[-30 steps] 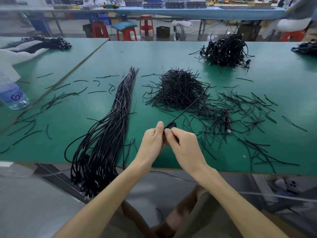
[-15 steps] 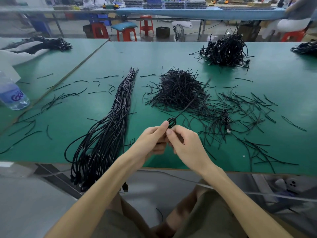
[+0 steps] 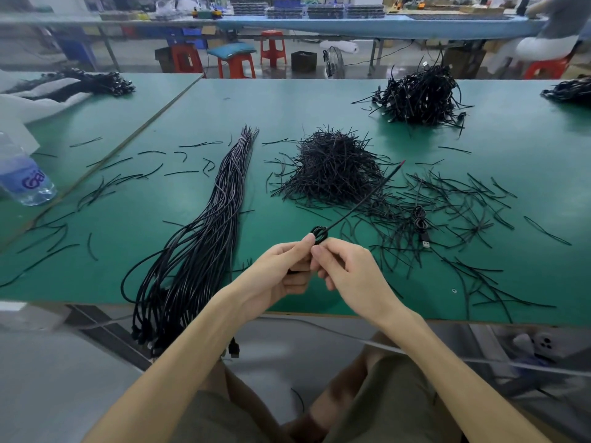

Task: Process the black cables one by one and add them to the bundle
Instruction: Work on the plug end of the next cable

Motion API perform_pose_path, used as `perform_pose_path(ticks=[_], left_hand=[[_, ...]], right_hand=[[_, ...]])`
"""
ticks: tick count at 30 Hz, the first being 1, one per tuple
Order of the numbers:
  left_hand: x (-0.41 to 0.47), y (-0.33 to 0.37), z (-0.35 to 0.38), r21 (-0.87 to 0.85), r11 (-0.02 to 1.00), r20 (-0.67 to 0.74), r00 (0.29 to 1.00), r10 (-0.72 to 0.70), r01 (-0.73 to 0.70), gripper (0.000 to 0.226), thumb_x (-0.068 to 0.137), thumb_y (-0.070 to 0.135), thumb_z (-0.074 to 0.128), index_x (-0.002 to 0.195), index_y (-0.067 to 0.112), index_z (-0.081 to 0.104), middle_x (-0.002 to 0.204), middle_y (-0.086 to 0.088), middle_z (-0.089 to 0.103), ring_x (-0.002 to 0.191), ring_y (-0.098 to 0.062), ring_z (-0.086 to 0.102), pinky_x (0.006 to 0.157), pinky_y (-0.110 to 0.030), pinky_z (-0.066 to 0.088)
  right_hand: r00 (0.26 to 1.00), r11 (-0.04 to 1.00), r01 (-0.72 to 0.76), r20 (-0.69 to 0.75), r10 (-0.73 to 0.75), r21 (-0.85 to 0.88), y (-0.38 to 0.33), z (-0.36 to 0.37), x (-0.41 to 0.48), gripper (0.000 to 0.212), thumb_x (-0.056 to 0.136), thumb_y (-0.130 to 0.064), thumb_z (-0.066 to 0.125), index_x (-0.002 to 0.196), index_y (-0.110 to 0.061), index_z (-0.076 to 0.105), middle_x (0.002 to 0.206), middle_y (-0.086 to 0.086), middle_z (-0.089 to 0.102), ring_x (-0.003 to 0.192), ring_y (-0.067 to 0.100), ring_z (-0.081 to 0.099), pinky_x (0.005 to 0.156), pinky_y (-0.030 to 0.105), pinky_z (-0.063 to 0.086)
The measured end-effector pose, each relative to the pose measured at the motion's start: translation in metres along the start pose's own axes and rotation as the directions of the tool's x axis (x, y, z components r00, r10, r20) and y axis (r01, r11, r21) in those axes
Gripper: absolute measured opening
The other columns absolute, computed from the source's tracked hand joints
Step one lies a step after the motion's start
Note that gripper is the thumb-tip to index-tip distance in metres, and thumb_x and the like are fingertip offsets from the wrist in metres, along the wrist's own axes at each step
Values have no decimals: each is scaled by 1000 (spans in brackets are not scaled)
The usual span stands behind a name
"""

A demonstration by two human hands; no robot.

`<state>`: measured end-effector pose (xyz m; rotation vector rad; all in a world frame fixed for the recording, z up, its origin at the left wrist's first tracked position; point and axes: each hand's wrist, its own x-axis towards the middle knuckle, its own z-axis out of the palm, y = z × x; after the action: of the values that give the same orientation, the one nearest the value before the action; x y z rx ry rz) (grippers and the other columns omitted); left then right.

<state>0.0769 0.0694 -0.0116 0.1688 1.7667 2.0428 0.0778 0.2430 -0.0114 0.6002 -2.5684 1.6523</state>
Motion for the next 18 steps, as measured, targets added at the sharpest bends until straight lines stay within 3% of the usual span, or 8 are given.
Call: perform_pose_path(ticks=[4,7,10,12,15,18], left_hand=[[-1,12,3,144,990,-67,998,0,9,46,108,48,42,87,12,61,72,1,38,57,-15,32,55,-25,30],[-3,25,4,375,926,-65,996,64,-35,44,112,34,37,105,8,72,78,2,62,61,-18,54,61,-28,47],[-12,40,0,456,889,30,999,34,-44,41,112,28,36,112,6,70,86,-2,70,67,-22,67,68,-31,56],[-16,47,-8,558,825,47,996,70,-85,42,110,31,39,113,1,69,92,-6,72,76,-22,69,71,-34,58],[-19,49,-18,615,759,41,969,242,-215,41,101,34,48,111,4,74,112,-11,64,105,-20,62,82,-31,57],[-17,46,-14,595,745,23,933,360,-302,37,94,35,55,103,4,73,134,-3,51,121,-5,55,95,-25,51]], right_hand=[[997,998,9,-81,-14,-61,3,-1,1,29,105,-22,55,78,-17,64,71,-18,64,60,5,58,59,19,42],[992,973,8,-119,-36,-231,7,-6,3,31,106,-24,51,81,-13,63,77,-10,63,71,10,58,67,34,46],[991,951,53,-98,-87,-304,6,-13,4,32,107,-26,48,80,-11,59,76,-6,56,68,15,52,65,39,43],[987,941,112,-76,-143,-320,3,-16,4,33,107,-27,47,79,-12,57,74,-8,52,66,15,49,63,36,41],[972,941,203,-63,-228,-271,-6,-19,3,32,107,-24,49,79,-12,57,75,-7,51,68,17,49,64,30,39],[958,944,243,-95,-269,-225,-16,-19,5,29,107,-19,51,79,-12,59,75,-7,53,67,16,49,63,26,38]])
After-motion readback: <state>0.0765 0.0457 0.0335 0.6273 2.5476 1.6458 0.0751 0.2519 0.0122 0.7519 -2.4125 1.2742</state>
